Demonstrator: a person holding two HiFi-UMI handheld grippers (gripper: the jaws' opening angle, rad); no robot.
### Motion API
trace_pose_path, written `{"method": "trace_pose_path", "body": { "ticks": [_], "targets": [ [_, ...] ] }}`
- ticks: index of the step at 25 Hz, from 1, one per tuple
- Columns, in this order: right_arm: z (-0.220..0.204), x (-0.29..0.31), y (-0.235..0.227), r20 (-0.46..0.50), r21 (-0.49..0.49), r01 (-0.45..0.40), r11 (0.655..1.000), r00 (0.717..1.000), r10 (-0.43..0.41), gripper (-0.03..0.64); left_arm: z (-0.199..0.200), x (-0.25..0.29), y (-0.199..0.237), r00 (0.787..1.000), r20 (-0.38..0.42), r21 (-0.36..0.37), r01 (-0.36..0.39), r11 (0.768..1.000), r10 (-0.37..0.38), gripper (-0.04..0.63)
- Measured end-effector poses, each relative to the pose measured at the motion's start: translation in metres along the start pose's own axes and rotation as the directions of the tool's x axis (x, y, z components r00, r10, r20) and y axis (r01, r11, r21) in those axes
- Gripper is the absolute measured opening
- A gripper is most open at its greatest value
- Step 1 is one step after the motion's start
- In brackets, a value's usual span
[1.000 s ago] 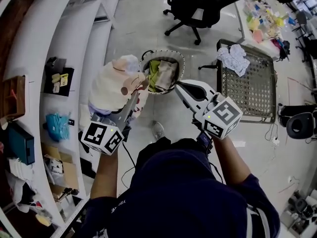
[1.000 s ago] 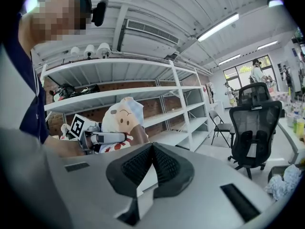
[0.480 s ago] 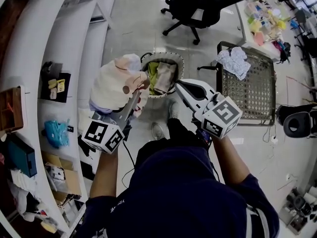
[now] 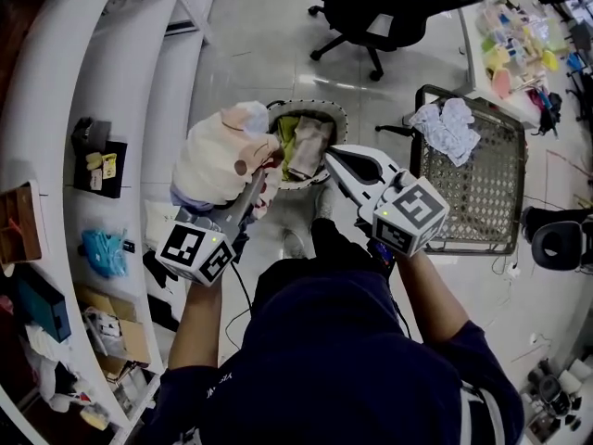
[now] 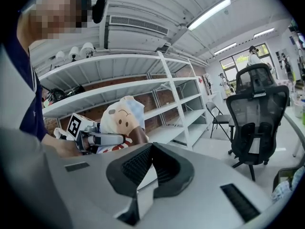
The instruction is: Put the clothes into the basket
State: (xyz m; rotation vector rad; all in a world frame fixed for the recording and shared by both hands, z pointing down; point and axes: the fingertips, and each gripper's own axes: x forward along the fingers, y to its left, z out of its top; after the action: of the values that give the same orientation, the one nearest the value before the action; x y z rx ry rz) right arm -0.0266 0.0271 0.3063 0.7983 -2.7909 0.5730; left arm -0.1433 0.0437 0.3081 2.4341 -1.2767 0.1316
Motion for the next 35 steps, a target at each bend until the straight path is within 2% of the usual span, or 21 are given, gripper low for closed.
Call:
{"method": "trace_pose_path", "body": {
  "ticks": [12,20,28,35],
  "targets": [
    [-0.021,0.024,-0.109,-0.079,0.085,-0.054,0.995,0.995,0.060,0.006,-0.029,0.103,0.018,0.990,-0.125,-0.047,-0.072,0.996,0.066,0.189],
    [-0.056,0.041,-0.150,-0.138,0.145,-0.039,0.989,0.989,0.059,0.006,-0.077,0.148,0.037,0.972,-0.231,-0.092,-0.066,0.994,0.043,0.189],
    [-0.110,0.066,-0.177,-0.197,0.221,0.041,0.974,0.980,0.003,0.006,-0.136,0.179,0.072,0.944,-0.331,-0.130,-0.030,0.991,-0.015,0.189],
    [-0.169,0.097,-0.183,-0.268,0.273,0.125,0.954,0.962,-0.049,0.006,-0.208,0.192,0.116,0.909,-0.411,-0.180,-0.003,0.984,-0.072,0.189]
  ]
}}
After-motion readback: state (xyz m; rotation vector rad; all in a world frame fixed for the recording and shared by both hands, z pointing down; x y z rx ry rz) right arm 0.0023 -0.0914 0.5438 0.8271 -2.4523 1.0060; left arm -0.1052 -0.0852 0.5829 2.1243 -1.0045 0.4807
